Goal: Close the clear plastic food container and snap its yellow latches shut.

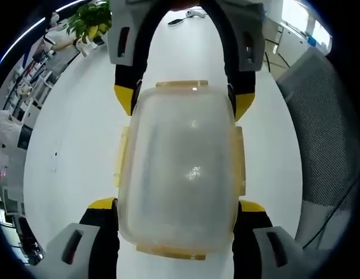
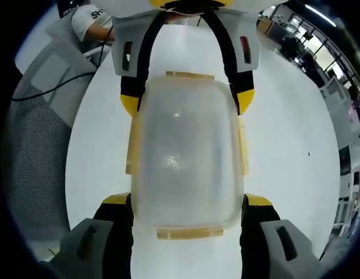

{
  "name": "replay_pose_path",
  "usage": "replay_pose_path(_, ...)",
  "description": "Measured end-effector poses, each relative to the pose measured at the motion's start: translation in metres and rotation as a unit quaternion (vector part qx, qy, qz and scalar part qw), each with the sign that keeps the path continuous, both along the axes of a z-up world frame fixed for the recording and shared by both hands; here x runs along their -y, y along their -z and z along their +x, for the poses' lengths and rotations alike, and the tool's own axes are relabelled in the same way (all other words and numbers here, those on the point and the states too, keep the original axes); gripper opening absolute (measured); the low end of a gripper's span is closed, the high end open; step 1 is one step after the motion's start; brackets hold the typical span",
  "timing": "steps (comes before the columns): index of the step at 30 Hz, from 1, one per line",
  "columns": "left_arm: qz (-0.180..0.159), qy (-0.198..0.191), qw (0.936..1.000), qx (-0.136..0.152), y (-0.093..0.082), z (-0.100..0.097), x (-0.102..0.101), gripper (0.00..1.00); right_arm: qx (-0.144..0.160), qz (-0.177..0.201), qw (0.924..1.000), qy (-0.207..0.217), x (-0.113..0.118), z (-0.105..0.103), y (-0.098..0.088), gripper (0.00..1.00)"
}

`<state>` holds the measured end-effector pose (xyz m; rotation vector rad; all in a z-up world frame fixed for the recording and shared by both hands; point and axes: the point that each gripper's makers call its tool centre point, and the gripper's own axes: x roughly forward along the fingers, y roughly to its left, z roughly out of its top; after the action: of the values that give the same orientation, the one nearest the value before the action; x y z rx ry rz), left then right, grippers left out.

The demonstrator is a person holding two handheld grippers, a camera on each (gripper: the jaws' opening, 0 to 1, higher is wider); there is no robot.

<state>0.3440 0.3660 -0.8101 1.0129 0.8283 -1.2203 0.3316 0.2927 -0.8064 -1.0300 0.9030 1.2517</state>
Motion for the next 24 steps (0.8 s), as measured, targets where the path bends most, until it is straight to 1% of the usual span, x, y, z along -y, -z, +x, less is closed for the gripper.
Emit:
replay_pose_path(9,-0.002,-0.003,1.0000,-0.002,-0.001,0.018,-0.003,0.78,0.000,-0.002,1.0000,-0.003,-0.004,0.019,0.000,0.73)
replay_pose_path(14,0.005,-0.001,1.0000,-0.002,0.000,0.028,-0.005,0.78,0.000,0.000,1.0000,-0.003,-0.005,0.028,-0.001,0.73)
replay_pose_path(24,0.009,-0.004,0.9999,-0.001,0.000,0.044,-0.007,0.78,0.003,-0.001,1.0000,-0.003,-0.008,0.044,0.000,0.73)
